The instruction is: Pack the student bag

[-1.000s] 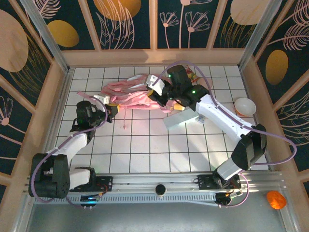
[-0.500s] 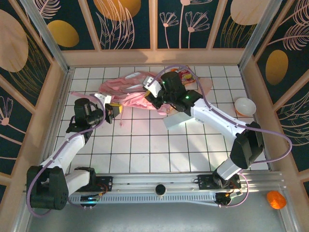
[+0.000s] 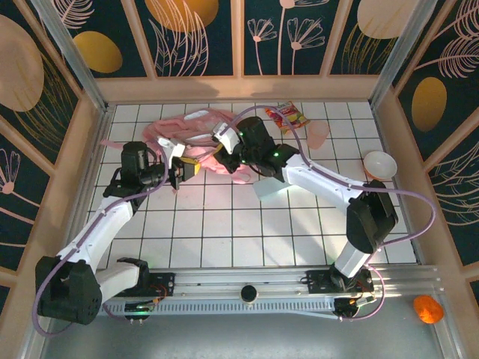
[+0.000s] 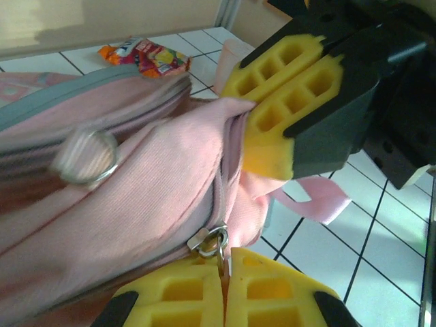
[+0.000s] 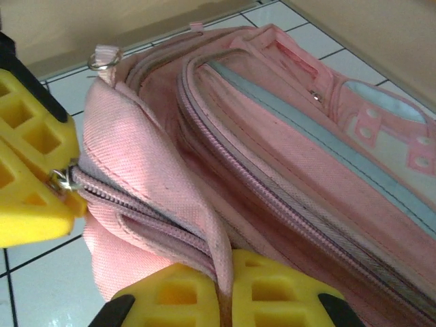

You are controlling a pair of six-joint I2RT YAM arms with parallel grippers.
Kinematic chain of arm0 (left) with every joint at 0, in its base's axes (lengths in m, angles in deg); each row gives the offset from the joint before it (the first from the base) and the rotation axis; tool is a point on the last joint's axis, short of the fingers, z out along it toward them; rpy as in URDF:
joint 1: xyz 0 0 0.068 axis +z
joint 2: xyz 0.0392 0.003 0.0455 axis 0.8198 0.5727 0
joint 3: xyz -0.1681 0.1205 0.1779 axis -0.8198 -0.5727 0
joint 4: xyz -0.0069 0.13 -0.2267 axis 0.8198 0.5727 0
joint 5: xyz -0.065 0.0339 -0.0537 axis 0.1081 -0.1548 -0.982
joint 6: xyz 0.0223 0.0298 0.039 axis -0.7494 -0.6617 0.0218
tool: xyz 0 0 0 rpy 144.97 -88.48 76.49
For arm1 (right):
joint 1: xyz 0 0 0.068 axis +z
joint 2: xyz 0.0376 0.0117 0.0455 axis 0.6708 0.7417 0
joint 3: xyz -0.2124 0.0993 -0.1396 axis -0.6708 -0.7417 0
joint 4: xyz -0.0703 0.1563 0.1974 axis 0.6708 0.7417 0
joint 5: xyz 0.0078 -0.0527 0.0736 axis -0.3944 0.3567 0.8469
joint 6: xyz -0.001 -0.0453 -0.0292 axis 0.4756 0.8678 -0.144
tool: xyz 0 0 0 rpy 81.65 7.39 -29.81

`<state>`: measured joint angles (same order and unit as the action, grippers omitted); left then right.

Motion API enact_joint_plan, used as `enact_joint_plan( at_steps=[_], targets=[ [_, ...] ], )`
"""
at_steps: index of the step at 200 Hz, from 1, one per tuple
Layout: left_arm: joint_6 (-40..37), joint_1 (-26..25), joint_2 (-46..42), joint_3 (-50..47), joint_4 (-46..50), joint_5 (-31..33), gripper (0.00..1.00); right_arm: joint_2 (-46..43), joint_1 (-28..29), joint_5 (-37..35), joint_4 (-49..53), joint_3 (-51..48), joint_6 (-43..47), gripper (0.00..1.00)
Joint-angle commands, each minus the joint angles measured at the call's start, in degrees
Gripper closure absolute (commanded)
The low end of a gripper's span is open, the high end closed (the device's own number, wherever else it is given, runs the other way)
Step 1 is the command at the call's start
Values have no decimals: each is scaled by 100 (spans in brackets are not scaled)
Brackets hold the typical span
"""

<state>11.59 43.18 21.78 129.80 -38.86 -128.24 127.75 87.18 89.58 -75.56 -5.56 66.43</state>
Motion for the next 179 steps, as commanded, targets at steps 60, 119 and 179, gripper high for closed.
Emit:
enact_joint_plan(
  at_steps=[60, 119, 179],
  targets=[
    [-1985, -293, -731, 659, 987, 1270, 15, -715, -472, 1986, 282, -490, 2557, 100],
    [-5110, -299, -418, 1003, 2306, 1293, 12, -900, -533, 2116, 1377, -294, 4101, 100],
    [-6170, -297, -44, 945, 2520, 1461, 13, -847, -547, 2326, 1536, -90, 4287, 100]
  ],
)
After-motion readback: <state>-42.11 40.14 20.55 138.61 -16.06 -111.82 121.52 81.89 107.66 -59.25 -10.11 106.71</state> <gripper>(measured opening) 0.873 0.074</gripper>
